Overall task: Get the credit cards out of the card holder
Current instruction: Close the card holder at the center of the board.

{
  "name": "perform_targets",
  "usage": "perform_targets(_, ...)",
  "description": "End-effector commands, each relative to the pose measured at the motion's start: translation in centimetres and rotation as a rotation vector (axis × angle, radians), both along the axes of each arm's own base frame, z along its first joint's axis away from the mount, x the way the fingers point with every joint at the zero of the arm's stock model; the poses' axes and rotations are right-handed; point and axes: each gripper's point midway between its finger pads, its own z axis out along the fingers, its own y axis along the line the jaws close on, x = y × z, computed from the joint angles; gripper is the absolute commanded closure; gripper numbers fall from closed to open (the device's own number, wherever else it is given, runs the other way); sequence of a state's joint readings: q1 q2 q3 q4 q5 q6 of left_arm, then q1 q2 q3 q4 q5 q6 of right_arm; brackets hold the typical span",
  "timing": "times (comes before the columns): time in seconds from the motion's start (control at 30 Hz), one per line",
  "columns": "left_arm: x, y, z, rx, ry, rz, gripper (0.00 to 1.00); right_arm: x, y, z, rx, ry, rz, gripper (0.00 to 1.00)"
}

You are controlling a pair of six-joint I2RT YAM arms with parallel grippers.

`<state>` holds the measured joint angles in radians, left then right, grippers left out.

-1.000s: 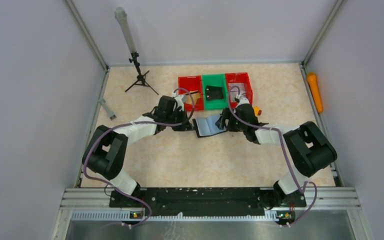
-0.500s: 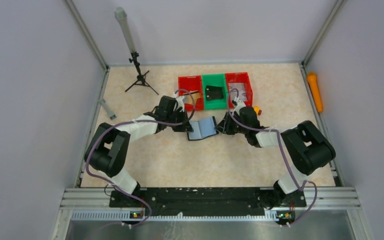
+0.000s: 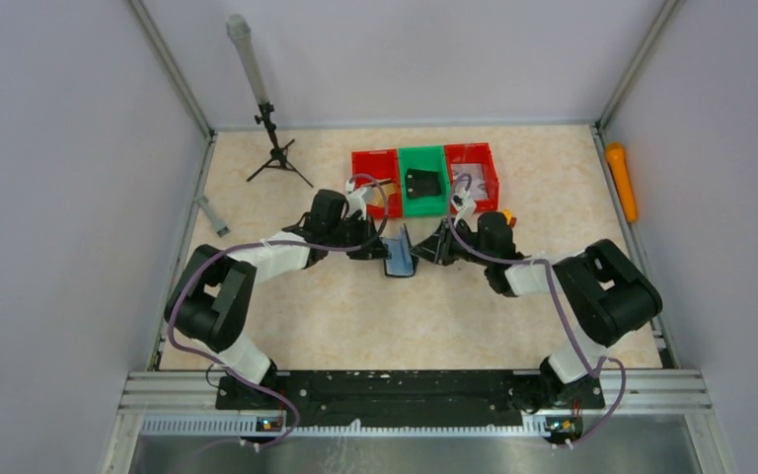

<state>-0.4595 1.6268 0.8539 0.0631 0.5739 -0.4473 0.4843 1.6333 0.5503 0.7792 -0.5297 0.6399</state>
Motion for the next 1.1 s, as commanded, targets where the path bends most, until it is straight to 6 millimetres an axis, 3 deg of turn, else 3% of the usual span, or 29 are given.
perform_targets(0.0,0.2,-1.0,2.7,-0.078,-0.080,-0.035,1.00,-1.2,2.1,3.4,0.092,-0.110,0.113,0.79)
perform_targets(0.2,-0.1,-1.5,2.4,-0.094,-0.052,-0.061,1.00,-2.0,3.5,3.5,0.085,-0.126,0.170,0.69)
perform_targets(0.37,0.2,-1.3,1.6,-0.055,-0.033,-0.044,1.00,-1.2,3.3,1.5,0.022,-0.063,0.132,0.68)
perform_targets(0.67,0.9,0.1,-1.2,0.091,0.039,0.029,1.00,0.3,3.5,-4.7,-0.127,0.151,0.098,0.70)
perform_targets(0.9,1.4,1.2,-1.5,0.148,0.030,0.081,0.99,1.0,2.3,-5.6,-0.213,0.154,0.035,0.70)
perform_targets(1.0,1.3,1.0,-1.0,0.132,0.019,0.074,0.91,1.0,2.3,-5.6,-0.213,0.152,0.042,0.70)
perform_targets(1.07,1.1,0.6,-0.8,0.110,0.013,0.057,0.78,0.9,2.5,-5.0,-0.193,0.138,0.052,0.70)
